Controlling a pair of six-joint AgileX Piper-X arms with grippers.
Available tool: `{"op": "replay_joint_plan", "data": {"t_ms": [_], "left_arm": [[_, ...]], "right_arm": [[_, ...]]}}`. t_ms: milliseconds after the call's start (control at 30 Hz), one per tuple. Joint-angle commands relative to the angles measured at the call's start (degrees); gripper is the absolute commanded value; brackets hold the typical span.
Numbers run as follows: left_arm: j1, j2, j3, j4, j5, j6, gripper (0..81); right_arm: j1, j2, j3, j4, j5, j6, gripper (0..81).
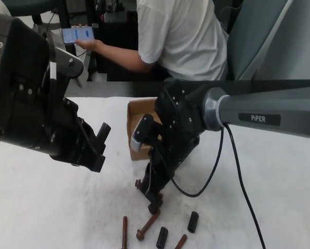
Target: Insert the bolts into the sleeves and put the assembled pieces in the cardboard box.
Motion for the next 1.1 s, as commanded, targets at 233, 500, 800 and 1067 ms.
{"op": "replay_joint_plan", "data": {"t_ms": [233, 500, 800, 1067], "left_arm": [[0.11, -0.72, -0.29, -0.82, 0.67, 0.07, 0.3], [0.11, -0.72, -0.29, -0.70, 3.27, -1.63, 0.3], [0.11, -1.18, -0.29, -6.01, 10.62, -6.60, 0.3], [0.11, -1.18, -0.10, -14.22, 13.50, -12.42, 0.3]], "right_arm": [[-0.72, -10.74, -0.67, -1.92, -7.69, 1.03, 0.8], [-4.31, -22.06, -0.67, -12.50, -16.52, 12.87, 0.8], [-10.83, -26.01, -0.30, -40.76, -22.70, 38.83, 0.8], [-14.71, -26.01, 6.09, -77.98, -23.49, 69.99, 0.8]]}}
